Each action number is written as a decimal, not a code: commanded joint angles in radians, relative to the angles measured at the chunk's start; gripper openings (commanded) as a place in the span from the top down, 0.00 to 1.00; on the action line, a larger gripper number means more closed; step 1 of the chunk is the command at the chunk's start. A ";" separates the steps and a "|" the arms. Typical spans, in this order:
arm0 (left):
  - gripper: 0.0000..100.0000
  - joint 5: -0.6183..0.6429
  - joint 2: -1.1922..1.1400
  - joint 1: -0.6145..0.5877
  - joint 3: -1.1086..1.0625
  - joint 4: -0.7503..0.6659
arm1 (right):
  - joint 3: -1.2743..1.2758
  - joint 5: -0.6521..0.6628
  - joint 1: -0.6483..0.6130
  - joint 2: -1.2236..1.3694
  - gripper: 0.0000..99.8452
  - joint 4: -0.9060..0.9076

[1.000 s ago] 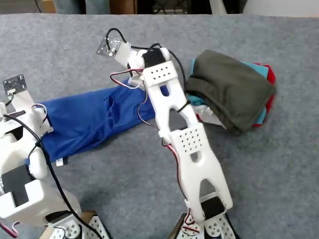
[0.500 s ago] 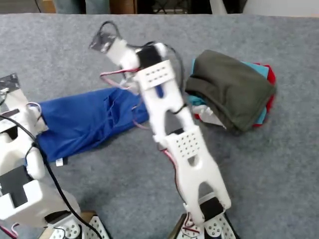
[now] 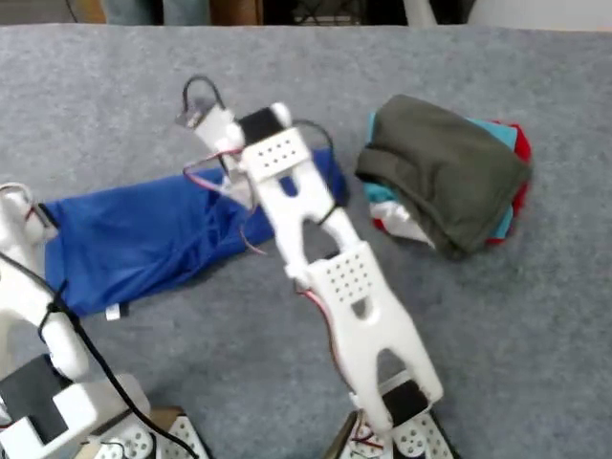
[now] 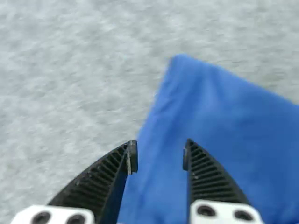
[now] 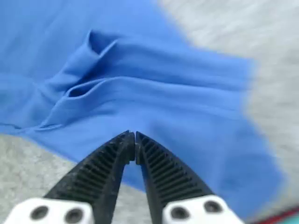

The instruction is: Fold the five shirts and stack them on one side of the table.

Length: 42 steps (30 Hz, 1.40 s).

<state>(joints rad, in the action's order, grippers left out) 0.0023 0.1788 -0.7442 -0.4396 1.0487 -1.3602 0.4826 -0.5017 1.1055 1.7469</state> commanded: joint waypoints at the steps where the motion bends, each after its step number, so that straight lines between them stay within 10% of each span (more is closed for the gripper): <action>1: 0.80 -0.097 -0.069 -0.025 0.074 0.060 | -0.110 -0.009 0.040 -0.105 0.99 0.020; 15: 0.76 -0.279 -0.735 -0.065 0.576 0.302 | 0.044 -0.012 0.031 -0.332 0.99 0.020; 28: 0.97 -0.456 -0.996 -0.001 0.854 0.565 | 0.209 -0.009 0.034 -0.550 0.99 0.020; 42: 0.97 -0.641 -1.039 -0.341 1.293 0.664 | 0.208 -0.009 0.075 -0.702 0.99 0.018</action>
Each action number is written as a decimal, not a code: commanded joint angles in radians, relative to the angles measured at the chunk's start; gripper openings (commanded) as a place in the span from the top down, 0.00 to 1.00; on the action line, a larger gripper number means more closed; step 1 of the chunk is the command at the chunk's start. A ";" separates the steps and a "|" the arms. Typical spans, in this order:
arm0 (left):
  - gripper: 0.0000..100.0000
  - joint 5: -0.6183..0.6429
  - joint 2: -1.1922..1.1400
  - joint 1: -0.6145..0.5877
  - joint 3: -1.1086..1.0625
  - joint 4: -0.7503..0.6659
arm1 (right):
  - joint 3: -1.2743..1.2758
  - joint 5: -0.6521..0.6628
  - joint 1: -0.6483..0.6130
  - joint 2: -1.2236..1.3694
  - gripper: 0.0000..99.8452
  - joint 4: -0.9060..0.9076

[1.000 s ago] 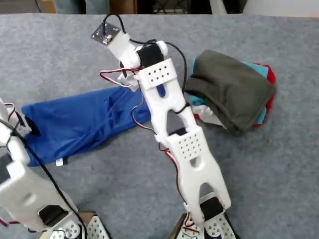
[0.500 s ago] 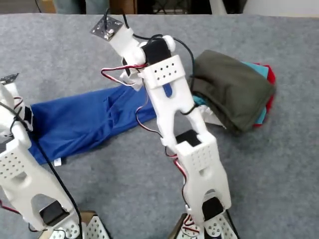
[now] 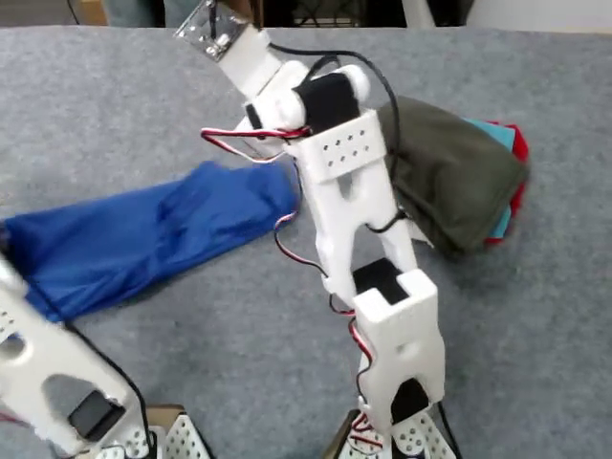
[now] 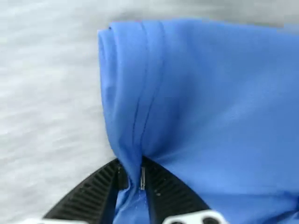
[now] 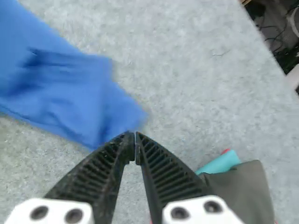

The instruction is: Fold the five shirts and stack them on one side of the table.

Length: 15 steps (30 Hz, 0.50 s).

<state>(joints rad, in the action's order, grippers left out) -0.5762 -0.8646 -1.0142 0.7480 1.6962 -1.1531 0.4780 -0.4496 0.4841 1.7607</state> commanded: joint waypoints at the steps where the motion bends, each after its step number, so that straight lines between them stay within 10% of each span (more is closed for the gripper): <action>1: 0.97 -0.071 0.000 -0.088 0.134 0.018 | 0.002 -0.005 0.031 -0.087 0.99 0.005; 15: 0.97 0.199 0.072 0.173 0.024 0.066 | 0.002 -0.005 0.137 -0.148 0.99 0.005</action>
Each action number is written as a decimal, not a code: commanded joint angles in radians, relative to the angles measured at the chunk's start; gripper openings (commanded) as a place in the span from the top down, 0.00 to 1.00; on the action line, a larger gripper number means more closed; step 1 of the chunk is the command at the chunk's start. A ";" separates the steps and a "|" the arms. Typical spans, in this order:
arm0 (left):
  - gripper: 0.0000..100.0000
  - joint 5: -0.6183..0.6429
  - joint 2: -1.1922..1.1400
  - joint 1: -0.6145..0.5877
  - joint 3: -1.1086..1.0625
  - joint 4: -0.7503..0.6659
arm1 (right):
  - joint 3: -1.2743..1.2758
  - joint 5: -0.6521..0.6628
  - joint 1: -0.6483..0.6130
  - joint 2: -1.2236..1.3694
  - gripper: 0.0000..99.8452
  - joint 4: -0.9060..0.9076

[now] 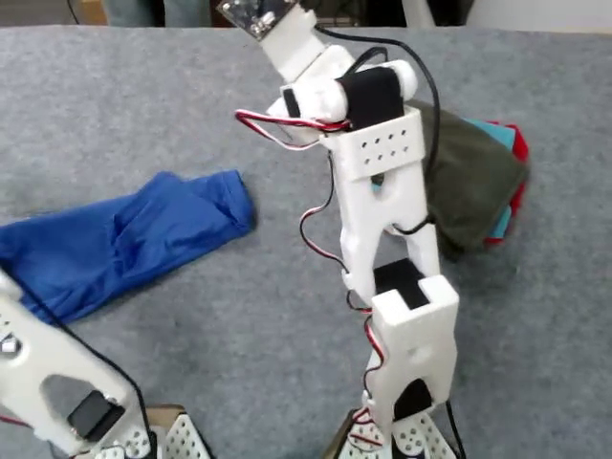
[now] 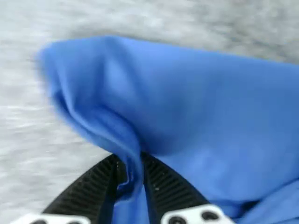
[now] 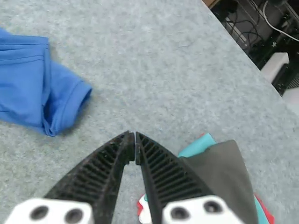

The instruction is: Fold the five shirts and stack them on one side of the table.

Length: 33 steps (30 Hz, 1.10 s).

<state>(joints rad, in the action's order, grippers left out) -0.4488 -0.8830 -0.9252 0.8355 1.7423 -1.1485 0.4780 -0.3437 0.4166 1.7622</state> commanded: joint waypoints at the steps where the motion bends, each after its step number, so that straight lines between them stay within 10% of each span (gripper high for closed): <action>1: 0.97 0.091 0.123 0.122 -0.107 0.020 | -0.002 -0.005 0.046 -0.091 0.99 0.003; 20: 0.97 0.422 0.546 0.880 -0.394 0.002 | -0.008 0.124 0.408 -0.097 0.99 -0.011; 33: 0.97 0.585 0.425 1.026 -0.380 -0.212 | -0.002 0.126 0.414 -0.090 0.99 -0.011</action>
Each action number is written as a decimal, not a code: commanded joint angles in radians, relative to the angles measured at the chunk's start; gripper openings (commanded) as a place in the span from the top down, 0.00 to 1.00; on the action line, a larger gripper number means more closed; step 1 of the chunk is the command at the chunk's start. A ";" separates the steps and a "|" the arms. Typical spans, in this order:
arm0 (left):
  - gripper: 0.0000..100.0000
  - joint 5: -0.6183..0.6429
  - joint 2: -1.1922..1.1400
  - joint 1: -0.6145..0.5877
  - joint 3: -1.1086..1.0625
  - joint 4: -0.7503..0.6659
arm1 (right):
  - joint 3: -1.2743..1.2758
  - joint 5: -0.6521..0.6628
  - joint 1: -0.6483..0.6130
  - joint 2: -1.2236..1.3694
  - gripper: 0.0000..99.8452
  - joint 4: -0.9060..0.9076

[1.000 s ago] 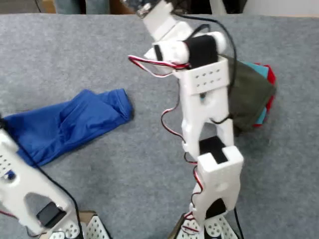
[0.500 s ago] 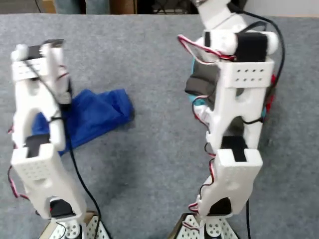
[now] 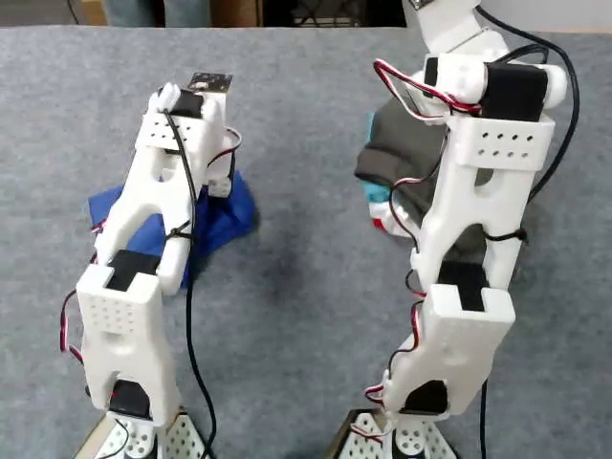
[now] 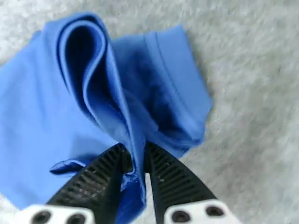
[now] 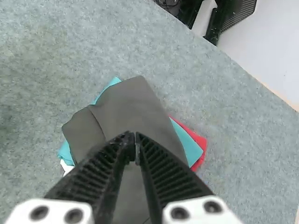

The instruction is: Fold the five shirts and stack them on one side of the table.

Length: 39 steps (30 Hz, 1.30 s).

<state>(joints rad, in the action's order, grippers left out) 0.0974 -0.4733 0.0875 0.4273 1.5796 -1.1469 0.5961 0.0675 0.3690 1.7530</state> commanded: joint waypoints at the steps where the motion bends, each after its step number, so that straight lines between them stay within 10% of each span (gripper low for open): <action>1: 0.97 0.046 0.015 0.021 0.028 -0.061 | -0.004 0.008 -0.002 -0.042 0.99 -0.002; 16: 0.97 0.051 0.005 0.059 0.054 -0.143 | -0.001 0.008 -0.023 -0.041 0.99 0.000; 22: 0.74 0.078 0.018 -0.002 0.065 -0.127 | 0.001 0.057 -0.028 -0.041 0.99 0.012; 33: 0.97 -0.072 0.072 -0.591 0.288 0.101 | 0.292 -0.086 -0.506 -0.039 0.99 -0.011; 39: 0.97 -0.101 -0.021 -0.791 0.018 -0.144 | 0.323 -0.084 -0.726 0.084 0.99 -0.169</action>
<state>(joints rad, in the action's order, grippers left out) 0.0069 -0.4841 -0.6368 0.5639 1.5704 -0.8216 0.5178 -0.5769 0.4074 1.6563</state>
